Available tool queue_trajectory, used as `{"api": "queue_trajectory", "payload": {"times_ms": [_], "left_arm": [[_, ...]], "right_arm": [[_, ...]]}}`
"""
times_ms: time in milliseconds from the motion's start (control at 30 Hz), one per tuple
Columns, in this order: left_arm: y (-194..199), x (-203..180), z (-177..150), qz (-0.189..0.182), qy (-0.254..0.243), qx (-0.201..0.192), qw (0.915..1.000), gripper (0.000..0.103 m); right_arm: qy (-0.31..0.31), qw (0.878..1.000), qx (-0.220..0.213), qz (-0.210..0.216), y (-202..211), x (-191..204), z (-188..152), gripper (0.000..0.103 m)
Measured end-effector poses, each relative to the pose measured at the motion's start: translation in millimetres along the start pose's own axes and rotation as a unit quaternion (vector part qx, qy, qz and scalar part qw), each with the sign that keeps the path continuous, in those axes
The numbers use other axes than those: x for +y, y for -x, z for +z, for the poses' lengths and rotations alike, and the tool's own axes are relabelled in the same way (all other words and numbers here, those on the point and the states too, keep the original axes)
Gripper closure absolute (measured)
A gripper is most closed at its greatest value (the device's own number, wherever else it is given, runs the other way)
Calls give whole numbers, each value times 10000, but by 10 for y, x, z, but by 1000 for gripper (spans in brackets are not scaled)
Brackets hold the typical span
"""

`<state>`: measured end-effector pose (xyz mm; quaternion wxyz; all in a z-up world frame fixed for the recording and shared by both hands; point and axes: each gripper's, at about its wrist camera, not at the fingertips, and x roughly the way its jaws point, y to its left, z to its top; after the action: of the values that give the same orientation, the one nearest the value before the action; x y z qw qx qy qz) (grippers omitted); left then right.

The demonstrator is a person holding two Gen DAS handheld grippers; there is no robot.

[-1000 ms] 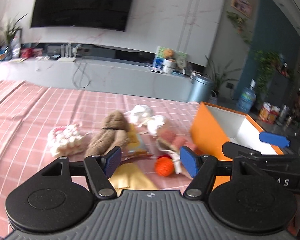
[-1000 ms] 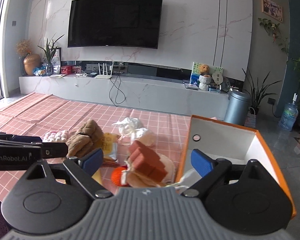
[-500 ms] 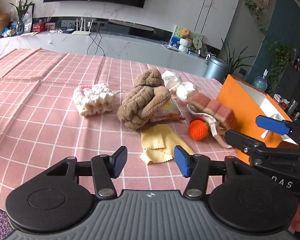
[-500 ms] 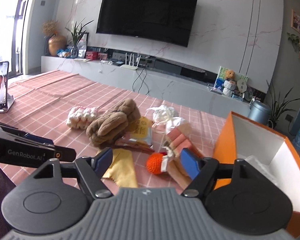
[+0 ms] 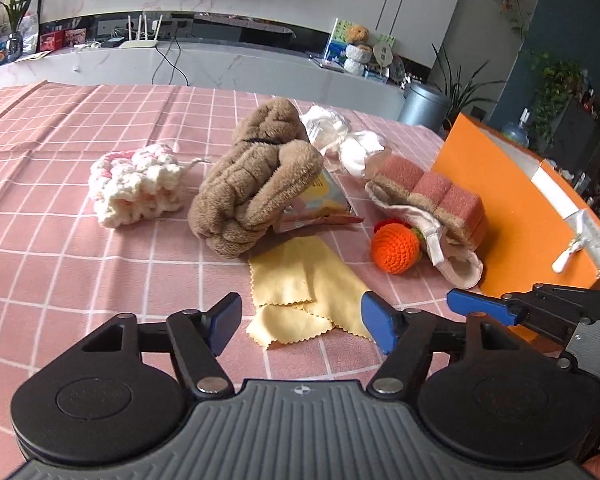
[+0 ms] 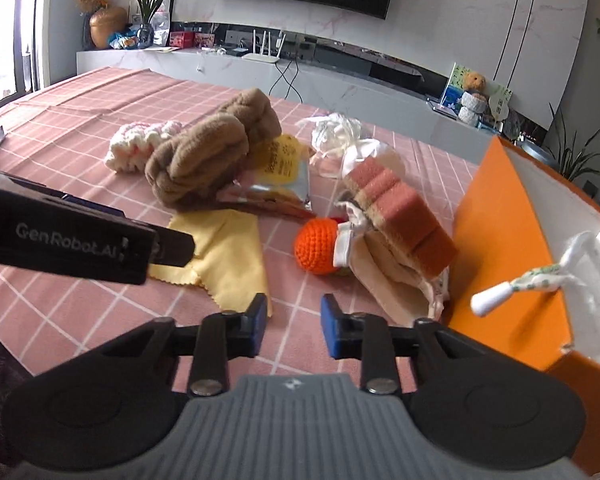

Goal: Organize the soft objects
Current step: 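Move both tools back over the remaining items on the table, then close the left tool on the yellow cloth and lift it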

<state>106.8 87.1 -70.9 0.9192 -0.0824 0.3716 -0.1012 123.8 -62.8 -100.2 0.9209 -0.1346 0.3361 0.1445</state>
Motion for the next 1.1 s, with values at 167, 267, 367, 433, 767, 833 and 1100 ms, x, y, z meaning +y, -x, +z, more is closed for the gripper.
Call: {"api": "queue_trajectory", "payload": {"times_ms": [167,267,367,433,767,833,1100], "left_arm": [[-217,-1,32,40,79,166,9998,18],[-319,-7,61,6,140,242,9996,16],[-382,-81,76,108,-51,140,9998,16],[-413,-125,79,116,-137,117,9998,14],[-456,-354,43,426,-735,41,9964,52],[-447,-365,38,422,-745,51,9963,60],[-324,-156,34,433,-398,31,9983,98]], "right_arm": [[-20,10000,48,-12,-189,-43,14,89],[-136,9997,139,125,-273,-78,-14,89],[-154,9995,-13,282,-292,-73,-37,90],[-220,9985,-87,490,-311,-79,-35,90],[-224,9969,-241,719,-364,-68,-22,90],[-209,9970,-237,700,-364,-56,-19,89],[-302,9986,-284,339,-290,-111,-32,86]]}}
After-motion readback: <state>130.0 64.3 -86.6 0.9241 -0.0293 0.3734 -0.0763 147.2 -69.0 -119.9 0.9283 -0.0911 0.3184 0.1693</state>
